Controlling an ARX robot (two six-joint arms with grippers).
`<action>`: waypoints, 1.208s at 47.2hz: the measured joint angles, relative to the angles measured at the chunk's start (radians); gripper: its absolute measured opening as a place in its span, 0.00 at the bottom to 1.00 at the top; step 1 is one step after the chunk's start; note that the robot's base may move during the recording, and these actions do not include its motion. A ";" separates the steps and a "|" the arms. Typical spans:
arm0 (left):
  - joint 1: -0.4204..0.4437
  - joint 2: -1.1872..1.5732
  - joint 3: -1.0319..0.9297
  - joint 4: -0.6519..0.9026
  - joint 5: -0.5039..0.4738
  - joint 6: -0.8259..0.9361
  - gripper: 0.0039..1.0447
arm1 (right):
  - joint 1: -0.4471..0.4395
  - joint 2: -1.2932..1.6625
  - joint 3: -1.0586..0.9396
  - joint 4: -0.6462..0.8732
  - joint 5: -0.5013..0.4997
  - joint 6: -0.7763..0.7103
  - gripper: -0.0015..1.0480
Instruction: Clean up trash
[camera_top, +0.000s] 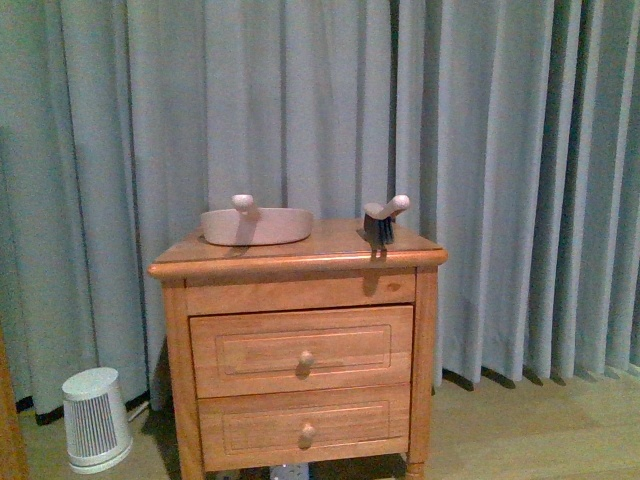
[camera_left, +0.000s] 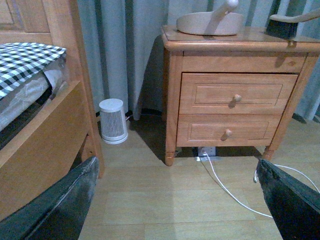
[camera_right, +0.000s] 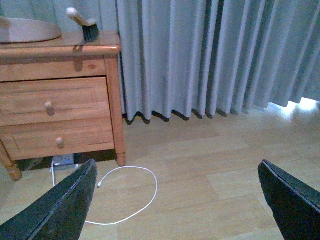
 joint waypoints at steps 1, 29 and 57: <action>0.000 0.000 0.000 0.000 0.000 0.000 0.93 | 0.000 0.000 0.000 0.000 0.000 0.000 0.93; 0.000 0.000 0.000 0.000 0.000 0.000 0.93 | 0.000 0.000 0.000 0.000 0.000 0.000 0.93; 0.000 0.000 0.000 0.000 0.000 0.000 0.93 | 0.000 0.000 0.000 0.000 0.000 0.000 0.93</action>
